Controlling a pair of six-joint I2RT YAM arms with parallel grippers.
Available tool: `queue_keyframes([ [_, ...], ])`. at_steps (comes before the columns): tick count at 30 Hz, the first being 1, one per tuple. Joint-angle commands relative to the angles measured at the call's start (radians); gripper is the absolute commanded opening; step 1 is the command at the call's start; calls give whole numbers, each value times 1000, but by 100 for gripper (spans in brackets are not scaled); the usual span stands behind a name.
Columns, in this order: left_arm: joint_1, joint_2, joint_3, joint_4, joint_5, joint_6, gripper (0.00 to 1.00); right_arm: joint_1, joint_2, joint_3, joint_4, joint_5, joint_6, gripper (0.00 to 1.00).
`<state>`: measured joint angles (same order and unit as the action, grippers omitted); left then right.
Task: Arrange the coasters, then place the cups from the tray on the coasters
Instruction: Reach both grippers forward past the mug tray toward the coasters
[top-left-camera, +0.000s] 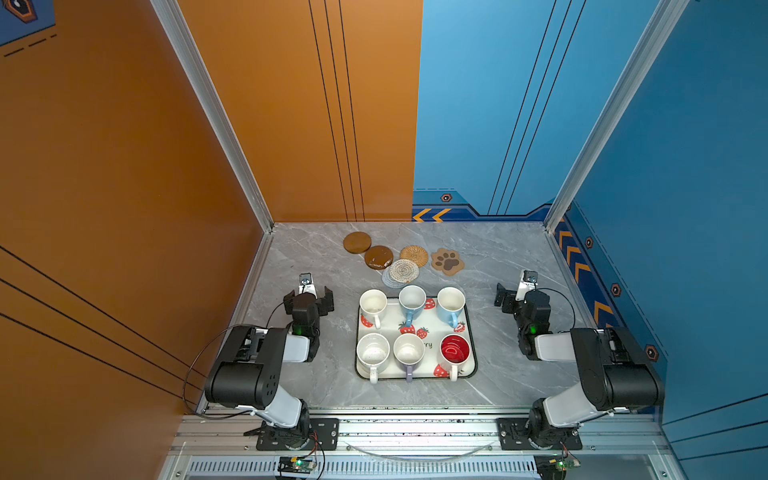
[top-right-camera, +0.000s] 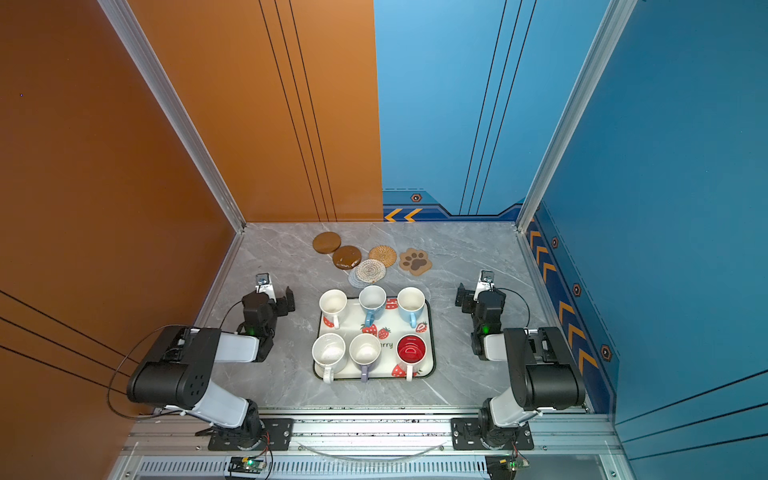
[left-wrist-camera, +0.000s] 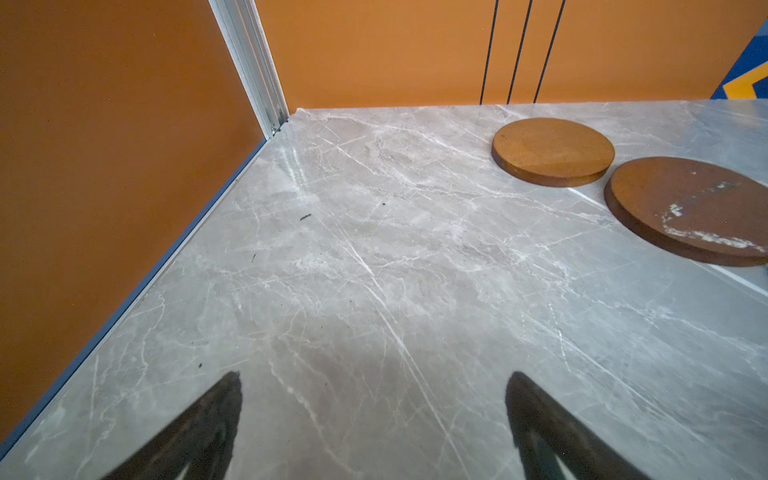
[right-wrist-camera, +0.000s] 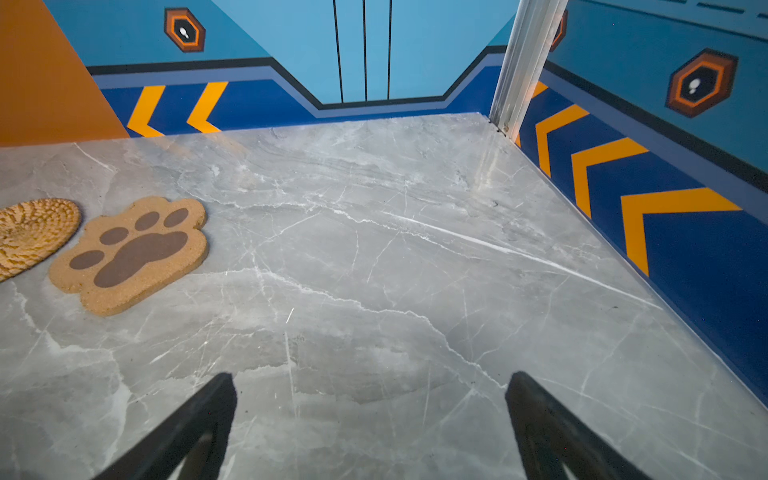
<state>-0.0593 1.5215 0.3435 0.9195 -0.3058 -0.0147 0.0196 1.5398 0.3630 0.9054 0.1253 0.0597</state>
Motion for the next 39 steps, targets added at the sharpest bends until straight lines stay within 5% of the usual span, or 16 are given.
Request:
queue_keyframes([
  [1,-9,-93,37,-101,-40,7,98,4,-46,74,-149,35,21,100],
  [5,-24,-218,130,-398,-74,-25,97,9,-86,168,-349,61,23,100],
  [11,-25,-281,354,-797,53,-60,93,23,-134,352,-658,-13,87,95],
  [21,-77,-267,498,-845,394,-247,91,172,12,791,-1168,-93,116,90],
  [29,-138,-136,656,-845,623,-415,89,266,324,1194,-1445,-198,112,89],
  [39,-238,13,851,-995,681,-362,88,299,643,1517,-1576,-218,113,85],
])
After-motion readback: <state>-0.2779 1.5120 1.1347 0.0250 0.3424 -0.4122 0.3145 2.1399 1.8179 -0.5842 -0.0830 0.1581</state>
